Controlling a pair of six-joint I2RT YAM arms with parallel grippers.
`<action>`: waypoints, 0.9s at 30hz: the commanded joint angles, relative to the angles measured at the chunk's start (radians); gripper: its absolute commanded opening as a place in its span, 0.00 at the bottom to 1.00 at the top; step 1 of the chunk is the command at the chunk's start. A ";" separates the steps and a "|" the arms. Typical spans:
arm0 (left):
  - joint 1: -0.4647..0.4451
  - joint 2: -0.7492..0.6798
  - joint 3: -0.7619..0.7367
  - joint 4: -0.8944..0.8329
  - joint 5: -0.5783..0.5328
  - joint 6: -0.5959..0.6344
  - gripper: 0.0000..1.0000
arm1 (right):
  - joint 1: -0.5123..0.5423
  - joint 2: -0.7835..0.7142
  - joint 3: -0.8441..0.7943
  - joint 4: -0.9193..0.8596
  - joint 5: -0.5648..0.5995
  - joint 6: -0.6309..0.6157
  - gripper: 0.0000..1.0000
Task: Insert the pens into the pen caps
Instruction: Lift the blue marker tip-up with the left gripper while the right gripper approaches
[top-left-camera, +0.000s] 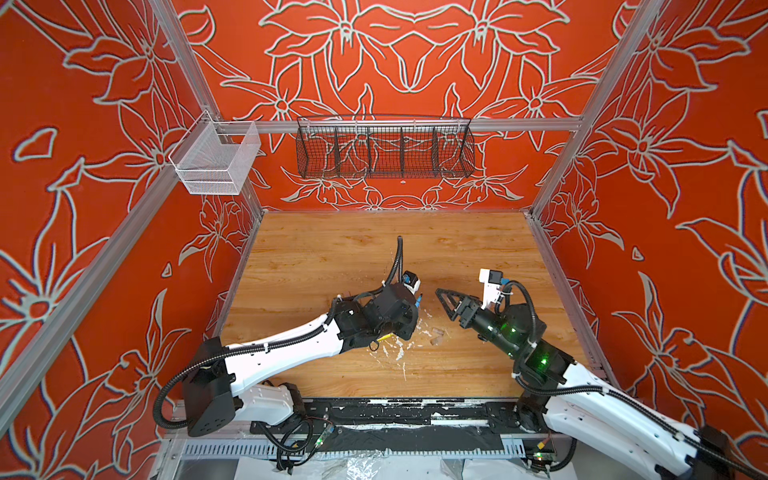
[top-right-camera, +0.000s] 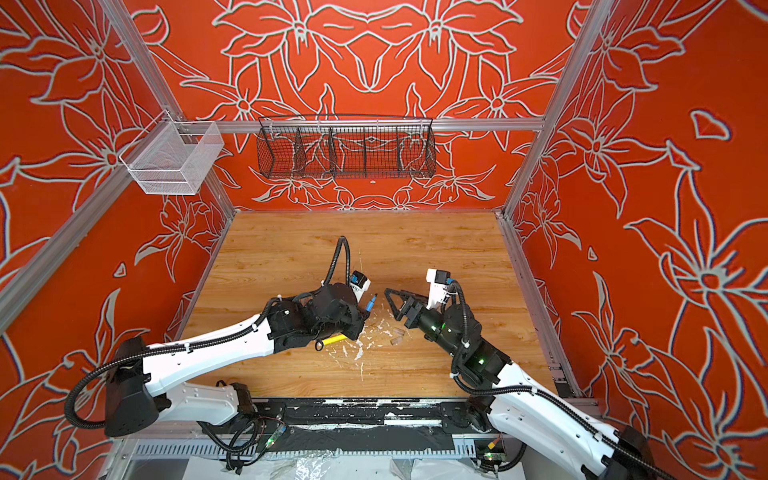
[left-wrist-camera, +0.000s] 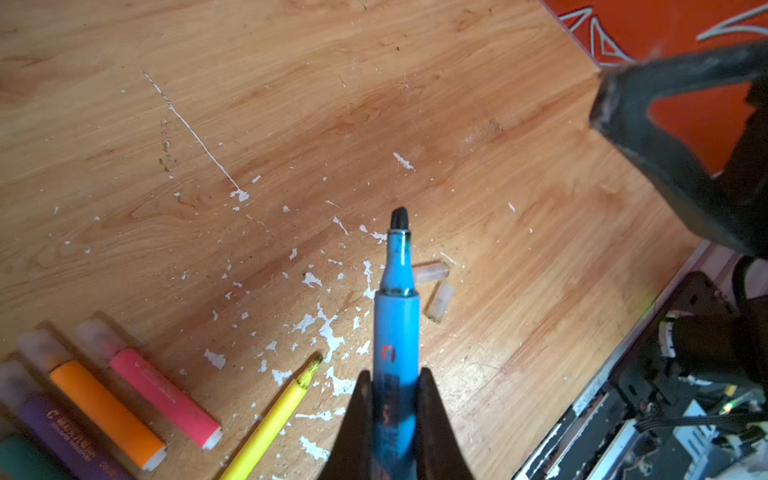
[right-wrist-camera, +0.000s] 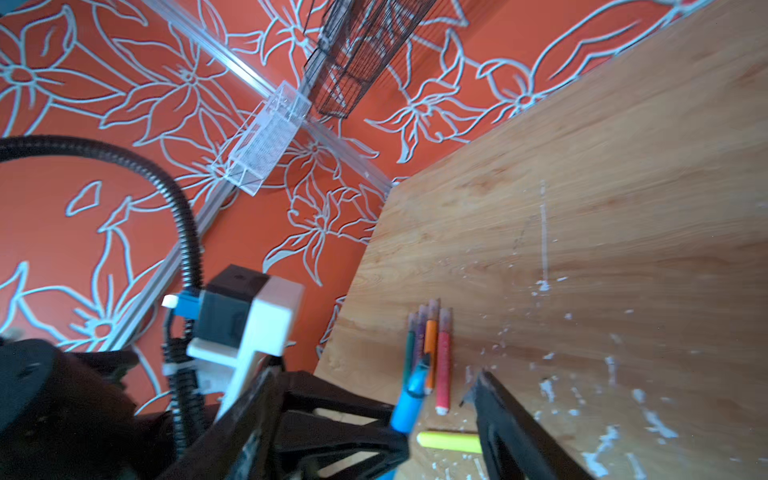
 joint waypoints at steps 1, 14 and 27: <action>0.001 -0.090 -0.034 0.167 0.030 0.083 0.00 | 0.093 0.062 0.000 0.112 0.079 0.008 0.76; -0.001 -0.153 -0.094 0.220 0.096 0.132 0.00 | 0.140 0.218 0.042 0.179 0.140 0.015 0.61; -0.001 -0.151 -0.114 0.241 0.140 0.136 0.29 | 0.146 0.296 0.049 0.251 0.125 0.070 0.02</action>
